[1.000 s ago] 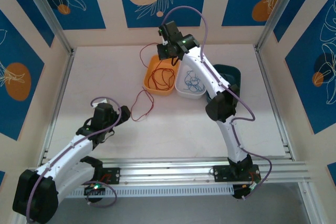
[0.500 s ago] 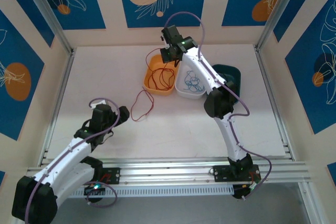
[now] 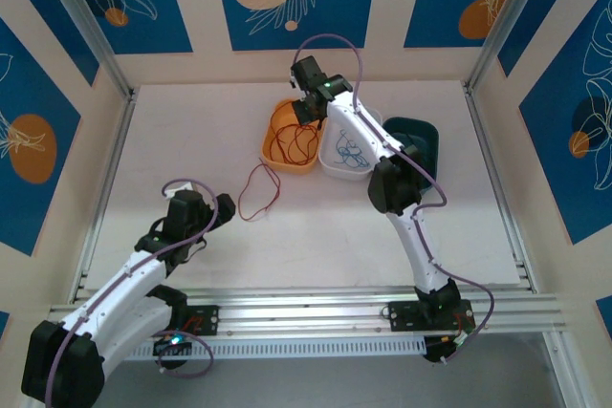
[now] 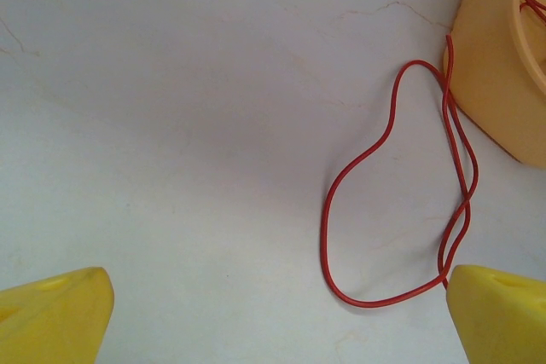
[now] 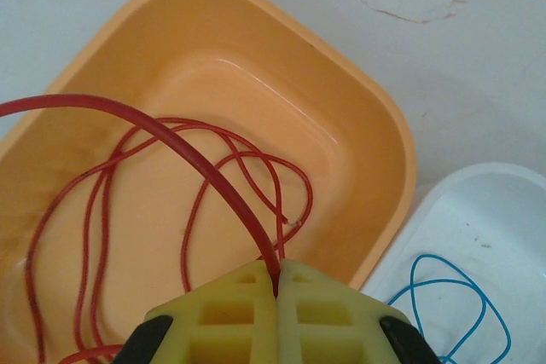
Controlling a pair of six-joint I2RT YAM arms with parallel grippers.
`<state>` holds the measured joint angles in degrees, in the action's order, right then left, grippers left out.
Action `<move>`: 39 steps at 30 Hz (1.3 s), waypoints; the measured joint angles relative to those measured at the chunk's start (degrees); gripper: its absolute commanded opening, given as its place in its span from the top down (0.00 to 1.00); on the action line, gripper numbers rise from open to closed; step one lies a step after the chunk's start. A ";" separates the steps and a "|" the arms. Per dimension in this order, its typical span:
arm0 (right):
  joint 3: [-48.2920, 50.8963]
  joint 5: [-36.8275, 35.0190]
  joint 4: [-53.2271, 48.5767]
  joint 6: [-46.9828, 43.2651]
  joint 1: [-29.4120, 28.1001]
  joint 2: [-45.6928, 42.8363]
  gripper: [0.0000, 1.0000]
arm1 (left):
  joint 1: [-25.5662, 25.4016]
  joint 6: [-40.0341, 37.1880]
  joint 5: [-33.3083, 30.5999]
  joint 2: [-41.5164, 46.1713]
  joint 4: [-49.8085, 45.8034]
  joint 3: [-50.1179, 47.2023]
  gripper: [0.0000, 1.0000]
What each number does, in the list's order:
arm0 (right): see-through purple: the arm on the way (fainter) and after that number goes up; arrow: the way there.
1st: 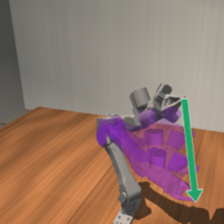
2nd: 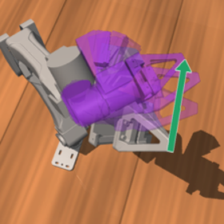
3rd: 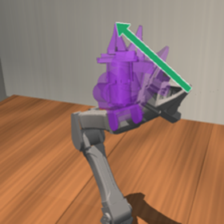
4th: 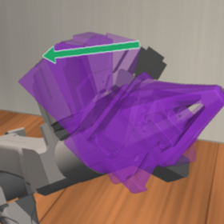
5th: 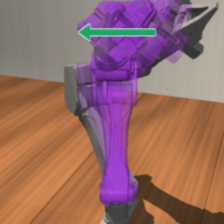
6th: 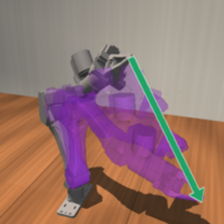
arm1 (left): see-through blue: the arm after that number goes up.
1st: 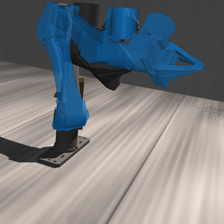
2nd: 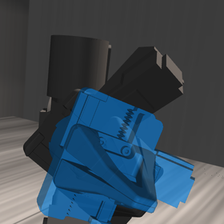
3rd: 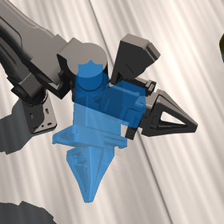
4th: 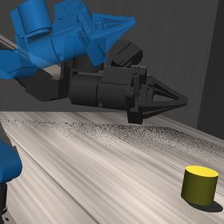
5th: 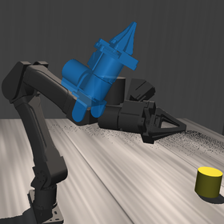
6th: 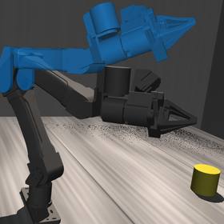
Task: Untangle the cables
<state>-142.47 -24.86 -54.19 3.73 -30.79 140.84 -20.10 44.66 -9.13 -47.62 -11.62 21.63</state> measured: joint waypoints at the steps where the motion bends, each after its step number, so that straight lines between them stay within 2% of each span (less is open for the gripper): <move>1: 0.02 -0.46 -0.02 -0.31 0.00 0.35 0.97 | 0.00 0.02 0.00 0.00 0.00 0.00 0.00; 9: 0.02 -3.56 -0.02 -1.42 -0.07 3.54 0.91 | 0.00 0.02 0.00 -0.02 0.00 0.00 0.00; 17: 0.00 -4.37 -0.09 -2.34 -0.33 4.81 0.72 | 0.00 0.00 0.00 -0.11 0.00 0.00 0.00; 20: -0.02 -4.57 -0.44 -2.34 -0.50 4.81 0.68 | 0.00 0.02 0.00 -0.13 0.00 0.00 0.00; 32: -2.71 -4.50 -2.80 -0.26 -1.81 4.09 0.65 | 0.00 -0.13 0.02 -0.28 0.00 0.00 0.00; 39: 1.64 -3.23 -6.62 6.03 -3.23 -4.11 0.65 | 0.00 -0.13 0.04 -1.36 0.09 0.00 0.00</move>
<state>-140.84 -28.10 -60.82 9.76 -34.02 136.73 -20.10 44.53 -9.08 -48.97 -11.53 21.63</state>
